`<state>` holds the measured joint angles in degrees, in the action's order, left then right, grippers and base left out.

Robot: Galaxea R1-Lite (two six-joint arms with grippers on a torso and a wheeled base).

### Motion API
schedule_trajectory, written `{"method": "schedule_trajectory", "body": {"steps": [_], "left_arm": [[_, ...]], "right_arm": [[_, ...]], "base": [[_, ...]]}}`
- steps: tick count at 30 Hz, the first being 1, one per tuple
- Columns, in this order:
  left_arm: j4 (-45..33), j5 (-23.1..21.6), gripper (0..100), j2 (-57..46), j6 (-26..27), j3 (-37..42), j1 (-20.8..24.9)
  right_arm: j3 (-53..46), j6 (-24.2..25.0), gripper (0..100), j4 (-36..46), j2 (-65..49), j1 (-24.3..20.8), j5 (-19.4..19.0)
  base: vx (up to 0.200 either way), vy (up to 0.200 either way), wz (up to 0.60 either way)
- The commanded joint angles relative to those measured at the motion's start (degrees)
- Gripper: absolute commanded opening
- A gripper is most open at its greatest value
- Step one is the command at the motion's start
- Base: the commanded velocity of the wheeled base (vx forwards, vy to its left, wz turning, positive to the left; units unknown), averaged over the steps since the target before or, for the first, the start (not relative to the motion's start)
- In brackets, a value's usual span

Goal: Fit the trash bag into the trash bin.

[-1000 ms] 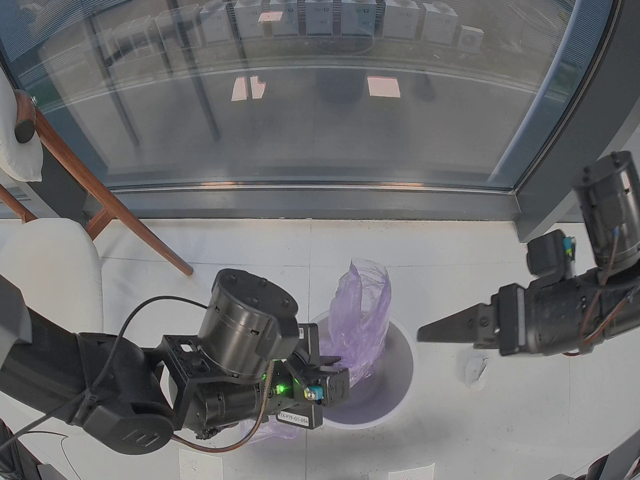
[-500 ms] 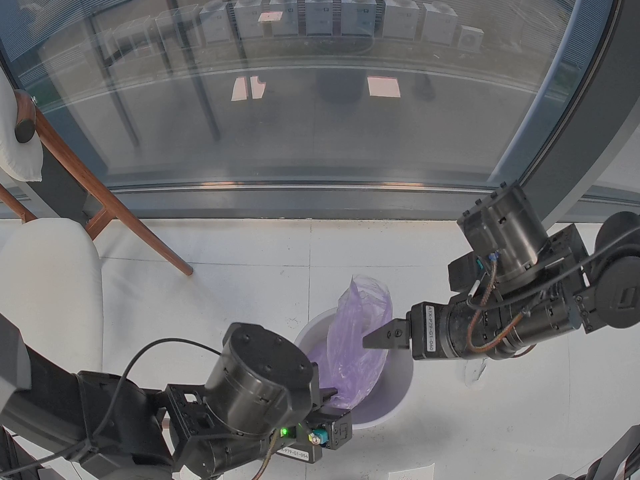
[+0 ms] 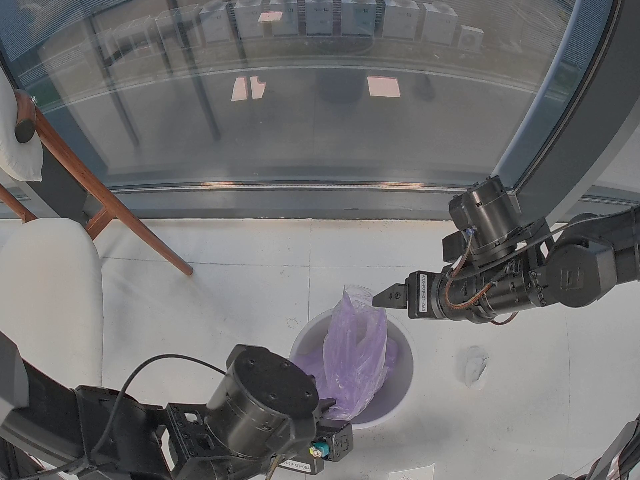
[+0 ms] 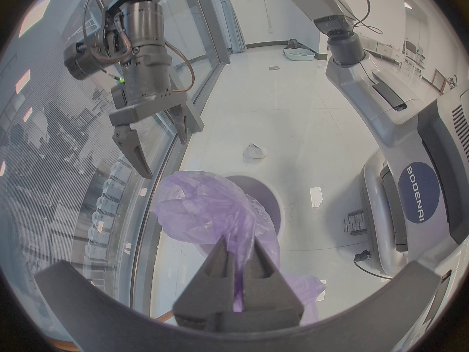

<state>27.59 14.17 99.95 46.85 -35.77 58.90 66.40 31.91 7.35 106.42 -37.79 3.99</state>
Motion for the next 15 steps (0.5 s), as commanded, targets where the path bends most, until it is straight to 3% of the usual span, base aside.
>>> {"method": "schedule_trajectory", "body": {"steps": [1,12,13,15], "left_arm": [[3.0,0.07,0,0.68,0.0,0.35,-0.11],[5.37,0.16,0,1.83,0.0,0.35,-0.28],[5.37,0.16,0,1.83,0.0,0.52,-0.37],[5.37,0.16,0,2.18,0.0,0.79,-0.46]], "right_arm": [[0.22,-0.01,100,0.03,3.0,-0.62,0.14],[0.04,0.17,100,0.03,3.79,-3.52,0.58],[0.04,0.25,0,0.03,3.7,-4.05,1.02],[0.04,0.52,0,0.03,3.53,-4.75,1.64]], "base": [[0.0,0.0,0.0],[0.0,0.0,0.0],[0.0,0.0,0.0],[0.0,0.0,0.0]]}}
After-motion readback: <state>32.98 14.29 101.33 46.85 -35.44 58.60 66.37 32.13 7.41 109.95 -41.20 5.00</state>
